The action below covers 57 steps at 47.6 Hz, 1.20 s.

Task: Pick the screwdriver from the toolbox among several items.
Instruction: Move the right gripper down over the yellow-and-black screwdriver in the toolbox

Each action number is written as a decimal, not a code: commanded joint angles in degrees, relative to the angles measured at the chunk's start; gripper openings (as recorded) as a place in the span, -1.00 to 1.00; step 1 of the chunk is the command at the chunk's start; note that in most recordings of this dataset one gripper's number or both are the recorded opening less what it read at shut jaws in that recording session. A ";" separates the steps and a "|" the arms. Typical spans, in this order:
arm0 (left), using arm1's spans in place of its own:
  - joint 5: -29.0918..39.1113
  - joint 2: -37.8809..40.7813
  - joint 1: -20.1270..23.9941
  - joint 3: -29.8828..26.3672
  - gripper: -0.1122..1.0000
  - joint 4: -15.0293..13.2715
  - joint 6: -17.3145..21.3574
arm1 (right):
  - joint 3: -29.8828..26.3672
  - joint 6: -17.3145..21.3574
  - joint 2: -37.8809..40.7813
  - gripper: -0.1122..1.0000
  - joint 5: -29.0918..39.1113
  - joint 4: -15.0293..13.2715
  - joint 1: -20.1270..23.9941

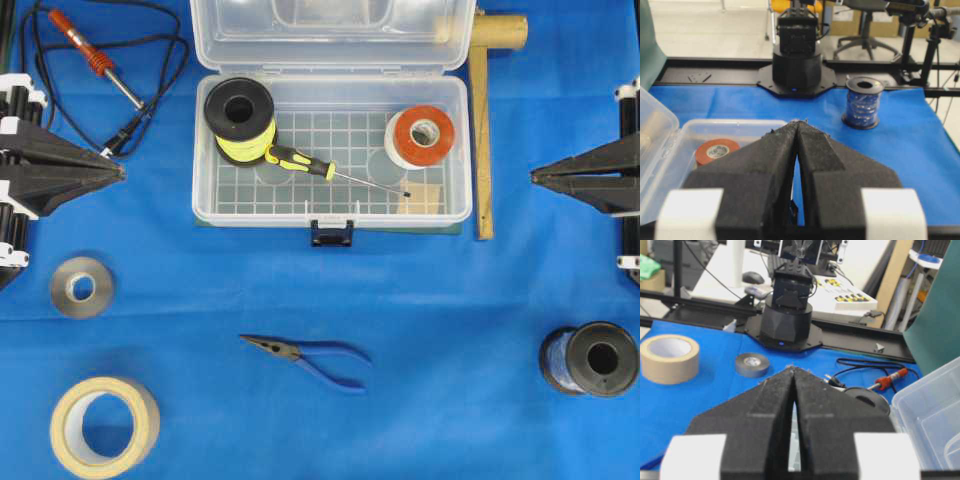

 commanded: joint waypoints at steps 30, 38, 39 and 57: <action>0.18 2.46 2.11 -0.88 -0.80 -1.67 0.00 | -32.34 5.10 29.53 -0.79 28.74 1.05 -8.26; 0.18 2.02 2.20 -0.79 -0.80 -1.67 0.00 | -40.61 10.20 39.64 -0.72 37.35 0.97 -10.55; 0.18 2.02 2.11 -0.79 -0.80 -1.67 0.00 | -42.19 11.07 41.31 -0.67 39.11 0.97 -10.90; 0.97 1.85 2.11 -0.79 -0.80 -1.58 0.35 | -56.25 18.28 58.80 0.48 52.56 0.18 -11.95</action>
